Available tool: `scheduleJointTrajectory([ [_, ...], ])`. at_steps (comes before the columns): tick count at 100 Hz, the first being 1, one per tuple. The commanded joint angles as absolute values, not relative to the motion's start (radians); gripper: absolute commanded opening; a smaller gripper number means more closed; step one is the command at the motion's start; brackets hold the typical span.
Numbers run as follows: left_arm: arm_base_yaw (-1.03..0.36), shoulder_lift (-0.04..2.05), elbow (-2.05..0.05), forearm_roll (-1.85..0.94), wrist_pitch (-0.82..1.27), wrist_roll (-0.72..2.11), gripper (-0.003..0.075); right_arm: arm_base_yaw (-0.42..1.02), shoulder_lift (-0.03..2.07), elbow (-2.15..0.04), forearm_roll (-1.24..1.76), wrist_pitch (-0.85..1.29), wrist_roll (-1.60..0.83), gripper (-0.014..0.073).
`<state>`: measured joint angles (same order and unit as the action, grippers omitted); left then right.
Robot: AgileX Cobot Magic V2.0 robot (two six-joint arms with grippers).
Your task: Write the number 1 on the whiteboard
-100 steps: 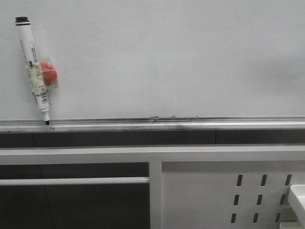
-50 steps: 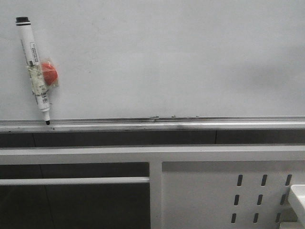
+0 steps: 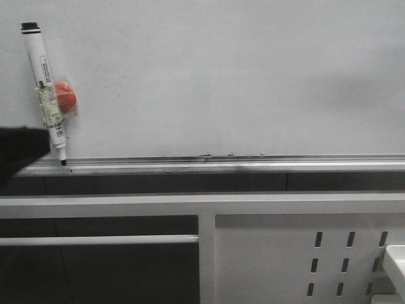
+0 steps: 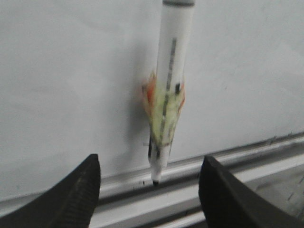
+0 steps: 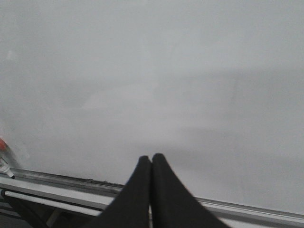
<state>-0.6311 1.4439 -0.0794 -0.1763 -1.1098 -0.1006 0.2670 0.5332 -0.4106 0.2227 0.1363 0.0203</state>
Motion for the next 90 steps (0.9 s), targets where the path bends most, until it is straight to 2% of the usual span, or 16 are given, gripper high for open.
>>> scheduleJointTrajectory([
  [1, -0.639, 1.53, -0.112, -0.172, -1.361, -0.128, 0.0418, 0.269, 0.543, -0.449, 0.217, 0.037, 0.01, -0.0071],
  [11, -0.641, 1.58, -0.126, -0.136, -1.361, -0.148, 0.0418, 0.269, 0.543, -0.449, 0.215, 0.01, 0.01, -0.0071],
  [61, -0.647, 1.577, -0.23, -0.187, -1.361, -0.148, 0.0407, 0.269, 0.543, -0.449, 0.213, -0.012, 0.01, -0.0071],
  [66, -0.647, 1.577, -0.23, -0.194, -1.361, -0.148, 0.0362, 0.269, 0.543, -0.449, 0.213, -0.012, 0.01, -0.0071],
  [70, -0.647, 1.577, -0.23, -0.194, -1.361, -0.148, 0.0277, 0.269, 0.543, -0.449, 0.213, -0.012, 0.01, -0.0071],
  [73, -0.647, 1.577, -0.228, -0.194, -1.361, -0.148, 0.0193, 0.269, 0.543, -0.449, 0.213, -0.012, 0.01, -0.0071],
  [78, -0.647, 1.577, -0.22, -0.175, -1.361, -0.148, -0.0013, 0.269, 0.543, -0.449, 0.213, -0.01, 0.01, -0.0071],
  [90, -0.647, 1.577, -0.201, -0.102, -1.361, -0.144, -0.002, 0.273, 0.543, -0.456, 0.21, 0.065, 0.01, -0.0071],
])
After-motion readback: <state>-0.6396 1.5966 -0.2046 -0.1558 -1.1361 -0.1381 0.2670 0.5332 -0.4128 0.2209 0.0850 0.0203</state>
